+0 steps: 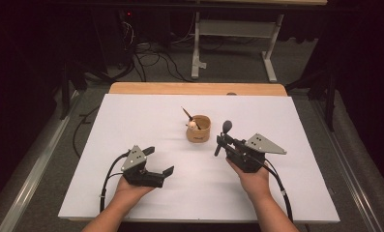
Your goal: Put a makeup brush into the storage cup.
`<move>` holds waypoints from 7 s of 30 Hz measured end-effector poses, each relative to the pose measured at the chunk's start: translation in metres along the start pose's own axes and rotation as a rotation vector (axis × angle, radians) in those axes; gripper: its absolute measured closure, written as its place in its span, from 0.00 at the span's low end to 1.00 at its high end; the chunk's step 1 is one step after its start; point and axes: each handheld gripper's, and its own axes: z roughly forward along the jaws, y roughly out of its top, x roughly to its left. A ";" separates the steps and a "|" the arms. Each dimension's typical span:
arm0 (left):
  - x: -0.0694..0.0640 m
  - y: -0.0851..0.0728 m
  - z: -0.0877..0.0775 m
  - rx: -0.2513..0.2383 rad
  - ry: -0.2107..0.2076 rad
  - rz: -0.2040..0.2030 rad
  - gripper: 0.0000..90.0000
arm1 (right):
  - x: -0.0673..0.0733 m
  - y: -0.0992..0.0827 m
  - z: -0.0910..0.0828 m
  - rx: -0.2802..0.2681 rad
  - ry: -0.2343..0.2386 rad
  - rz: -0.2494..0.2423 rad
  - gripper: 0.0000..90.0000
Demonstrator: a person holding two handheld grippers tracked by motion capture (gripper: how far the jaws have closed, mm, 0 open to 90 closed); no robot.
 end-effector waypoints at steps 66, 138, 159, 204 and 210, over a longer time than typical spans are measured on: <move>0.002 0.003 -0.012 -0.054 -0.027 -0.009 0.00 | -0.022 0.051 0.077 0.008 -0.065 0.022 0.88; 0.006 0.004 -0.017 -0.065 -0.010 -0.003 0.00 | -0.027 0.015 0.105 0.183 -0.067 0.051 0.60; 0.006 0.003 -0.016 -0.053 -0.011 -0.006 0.00 | -0.025 0.015 0.089 0.171 -0.056 0.018 0.17; 0.005 0.002 -0.023 -0.047 0.007 -0.026 0.00 | -0.028 -0.014 -0.014 0.148 -0.104 -0.019 0.01; 0.004 0.003 -0.024 -0.050 0.009 -0.032 0.00 | -0.029 -0.020 -0.035 0.144 -0.116 -0.028 0.01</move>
